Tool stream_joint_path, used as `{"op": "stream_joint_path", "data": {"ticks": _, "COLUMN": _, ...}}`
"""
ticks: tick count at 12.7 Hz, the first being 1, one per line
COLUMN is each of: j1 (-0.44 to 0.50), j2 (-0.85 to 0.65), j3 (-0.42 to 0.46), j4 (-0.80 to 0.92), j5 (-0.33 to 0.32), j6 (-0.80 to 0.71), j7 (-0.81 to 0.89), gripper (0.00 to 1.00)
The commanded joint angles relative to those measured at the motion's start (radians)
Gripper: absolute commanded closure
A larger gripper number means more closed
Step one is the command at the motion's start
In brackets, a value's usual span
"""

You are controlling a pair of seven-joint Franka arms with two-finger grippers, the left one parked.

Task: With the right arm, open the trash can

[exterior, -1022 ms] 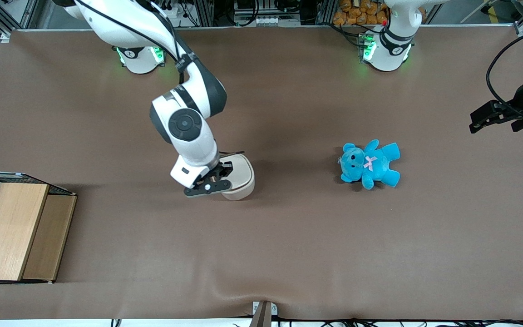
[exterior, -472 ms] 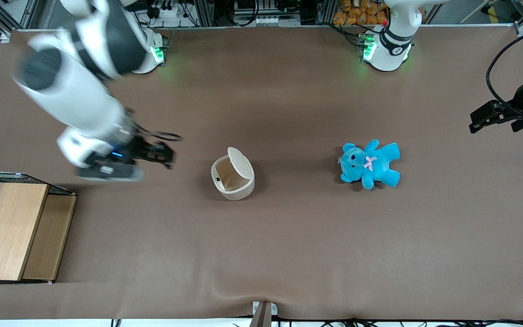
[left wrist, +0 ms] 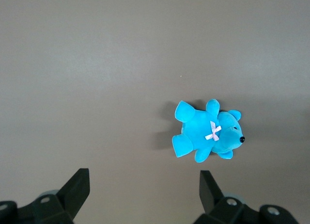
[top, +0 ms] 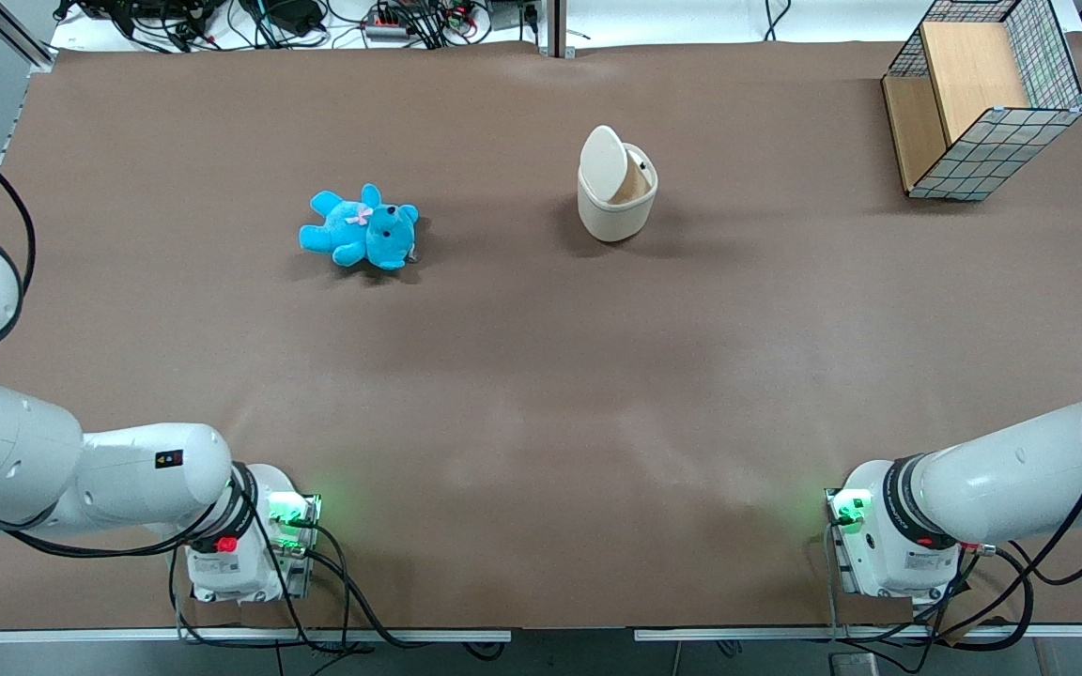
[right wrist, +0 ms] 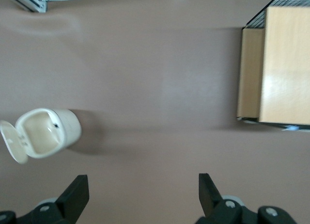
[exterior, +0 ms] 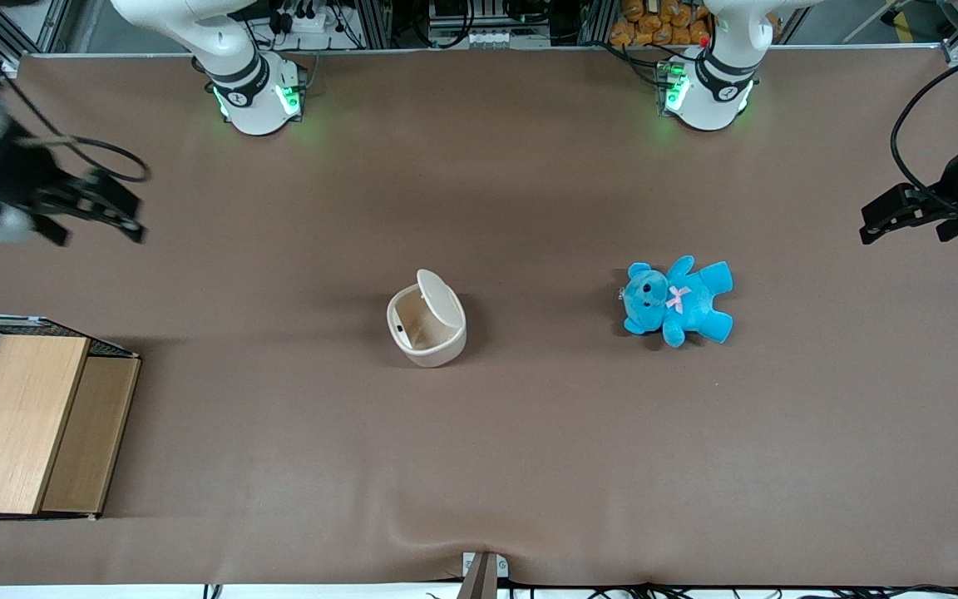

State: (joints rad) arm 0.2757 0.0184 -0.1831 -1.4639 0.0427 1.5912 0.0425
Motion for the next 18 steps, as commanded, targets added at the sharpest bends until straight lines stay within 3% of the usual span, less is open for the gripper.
{"op": "stream_joint_path", "data": {"ticks": 1, "j1": -0.015, "j2": -0.051, "j3": -0.038, "j4": -0.033, "j5": -0.004, "j6": -0.031, "j7": -0.095, "gripper": 0.00}}
{"op": "stream_joint_path", "data": {"ticks": 6, "j1": -0.021, "j2": -0.057, "j3": -0.062, "j4": -0.033, "j5": -0.014, "j6": -0.040, "j7": -0.159, "gripper": 0.00}}
{"op": "stream_joint_path", "data": {"ticks": 18, "j1": -0.020, "j2": -0.055, "j3": -0.059, "j4": -0.024, "j5": -0.038, "j6": -0.112, "j7": -0.105, "gripper": 0.00}}
